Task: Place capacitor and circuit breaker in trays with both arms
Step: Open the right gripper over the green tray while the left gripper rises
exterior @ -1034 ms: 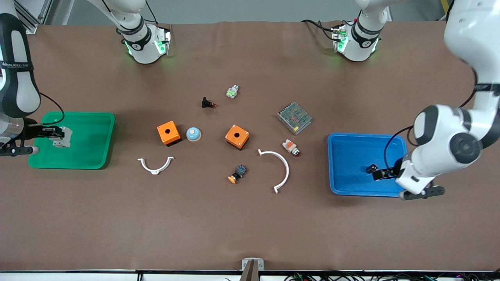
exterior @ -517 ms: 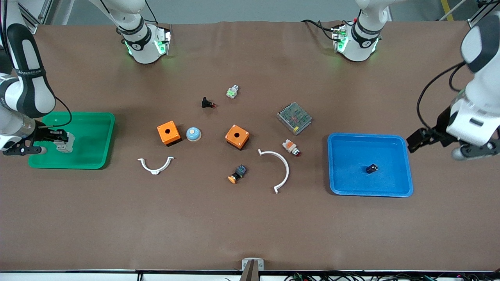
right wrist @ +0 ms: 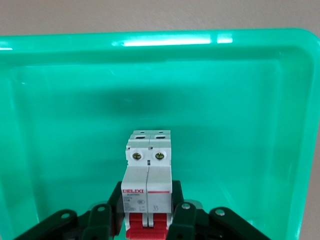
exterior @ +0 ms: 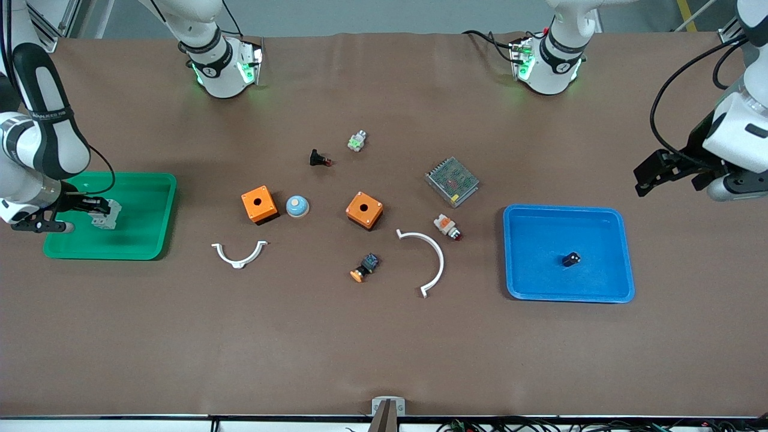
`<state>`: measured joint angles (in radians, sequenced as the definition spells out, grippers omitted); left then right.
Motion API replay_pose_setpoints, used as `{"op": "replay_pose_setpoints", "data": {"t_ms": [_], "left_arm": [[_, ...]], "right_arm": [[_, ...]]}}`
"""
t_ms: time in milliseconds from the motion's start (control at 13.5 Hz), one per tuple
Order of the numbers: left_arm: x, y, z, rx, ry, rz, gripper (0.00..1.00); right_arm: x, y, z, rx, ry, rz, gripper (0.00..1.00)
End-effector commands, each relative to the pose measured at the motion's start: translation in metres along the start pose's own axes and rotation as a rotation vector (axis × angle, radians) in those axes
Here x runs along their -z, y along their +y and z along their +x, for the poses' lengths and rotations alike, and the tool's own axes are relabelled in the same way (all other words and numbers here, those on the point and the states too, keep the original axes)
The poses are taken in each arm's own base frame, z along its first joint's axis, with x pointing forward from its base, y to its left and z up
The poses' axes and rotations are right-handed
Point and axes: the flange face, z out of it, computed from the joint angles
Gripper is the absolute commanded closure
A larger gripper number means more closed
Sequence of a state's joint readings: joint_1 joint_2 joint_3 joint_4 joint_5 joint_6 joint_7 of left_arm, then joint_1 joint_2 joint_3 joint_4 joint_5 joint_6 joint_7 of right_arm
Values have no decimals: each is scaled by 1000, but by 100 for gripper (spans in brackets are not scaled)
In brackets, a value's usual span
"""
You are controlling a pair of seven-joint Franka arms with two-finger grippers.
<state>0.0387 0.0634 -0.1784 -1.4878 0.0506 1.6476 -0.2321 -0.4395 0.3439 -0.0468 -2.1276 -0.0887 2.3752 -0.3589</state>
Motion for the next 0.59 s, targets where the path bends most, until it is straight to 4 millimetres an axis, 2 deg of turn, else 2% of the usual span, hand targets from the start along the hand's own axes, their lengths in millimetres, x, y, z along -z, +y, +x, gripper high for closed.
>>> {"op": "replay_pose_setpoints", "data": {"t_ms": [0,221,295,369,443,517], "left_arm": [[13,-5,-20,-11,-28,-22,0],[13,-27,-34,-23,-69,-9,0],[18,-34,-39,-41,-82,-9,0],[20,-38,-42,-46,-96,-9,0],[22,-39,-46,-47,-100,-8,0],[20,-39,-49,-47,-108,-7,0]], "right_arm": [[-14,4,-1,-35,16,19,80],[-14,4,-1,-12,15,20,75],[-13,4,-1,-1,12,21,60],[-13,3,0,11,11,21,21],[-10,3,-1,43,10,21,0],[1,-2,0,77,-2,25,0]]}}
